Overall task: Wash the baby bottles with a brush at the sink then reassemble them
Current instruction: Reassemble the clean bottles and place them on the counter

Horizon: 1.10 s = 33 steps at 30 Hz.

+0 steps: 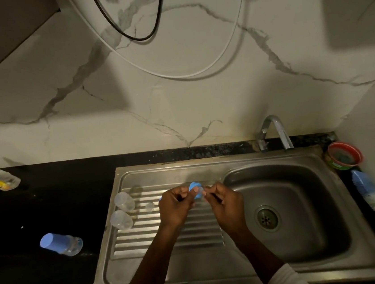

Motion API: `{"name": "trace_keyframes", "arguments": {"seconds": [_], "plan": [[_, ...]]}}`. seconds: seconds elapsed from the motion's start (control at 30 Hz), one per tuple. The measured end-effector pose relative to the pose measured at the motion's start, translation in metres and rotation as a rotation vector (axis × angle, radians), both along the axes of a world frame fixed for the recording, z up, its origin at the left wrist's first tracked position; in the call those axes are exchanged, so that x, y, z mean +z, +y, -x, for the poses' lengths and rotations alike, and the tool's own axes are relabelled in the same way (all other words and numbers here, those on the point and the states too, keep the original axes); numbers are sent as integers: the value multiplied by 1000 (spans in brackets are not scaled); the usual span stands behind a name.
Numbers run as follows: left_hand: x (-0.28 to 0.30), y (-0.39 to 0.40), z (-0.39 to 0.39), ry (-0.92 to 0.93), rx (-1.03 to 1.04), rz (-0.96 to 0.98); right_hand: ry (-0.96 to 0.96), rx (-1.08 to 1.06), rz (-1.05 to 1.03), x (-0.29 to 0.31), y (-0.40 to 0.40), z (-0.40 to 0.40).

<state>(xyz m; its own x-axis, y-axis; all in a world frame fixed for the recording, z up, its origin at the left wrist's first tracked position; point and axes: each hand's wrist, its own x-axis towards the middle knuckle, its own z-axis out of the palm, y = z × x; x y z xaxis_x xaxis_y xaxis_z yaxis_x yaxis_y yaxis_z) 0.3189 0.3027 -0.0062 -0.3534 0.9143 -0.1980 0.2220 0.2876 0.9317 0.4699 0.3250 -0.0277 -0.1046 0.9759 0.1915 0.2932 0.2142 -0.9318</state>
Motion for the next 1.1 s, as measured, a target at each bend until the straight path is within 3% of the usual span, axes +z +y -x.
{"name": "trace_keyframes", "arguments": {"seconds": [0.13,0.2,0.23,0.33,0.4,0.47,0.57,0.6,0.73,0.87,1.0,1.1], "plan": [[2,2,1,127,-62,-116,514,33,544,2,17,-3],[-1,4,1,199,-50,-126,559,37,640,7,22,-3],[-3,4,2,208,-36,-117,478,20,566,8,21,-1],[-6,5,7,124,0,-33,11,5,30,9,5,5],[-6,4,9,70,-5,-6,-40,-23,-114,10,-2,8],[-5,4,6,43,-19,-11,17,-34,-17,5,2,4],[-8,3,4,59,-26,-64,234,-27,388,1,13,1],[-8,4,4,77,-20,-81,229,-5,402,0,13,3],[-8,7,12,57,-4,-37,4,48,66,8,9,8],[-2,5,27,-114,-76,23,108,226,245,6,11,4],[1,-1,26,-143,-129,-12,-120,215,70,-2,13,12],[1,-2,24,-147,-111,9,-133,184,34,-1,16,18]]}}
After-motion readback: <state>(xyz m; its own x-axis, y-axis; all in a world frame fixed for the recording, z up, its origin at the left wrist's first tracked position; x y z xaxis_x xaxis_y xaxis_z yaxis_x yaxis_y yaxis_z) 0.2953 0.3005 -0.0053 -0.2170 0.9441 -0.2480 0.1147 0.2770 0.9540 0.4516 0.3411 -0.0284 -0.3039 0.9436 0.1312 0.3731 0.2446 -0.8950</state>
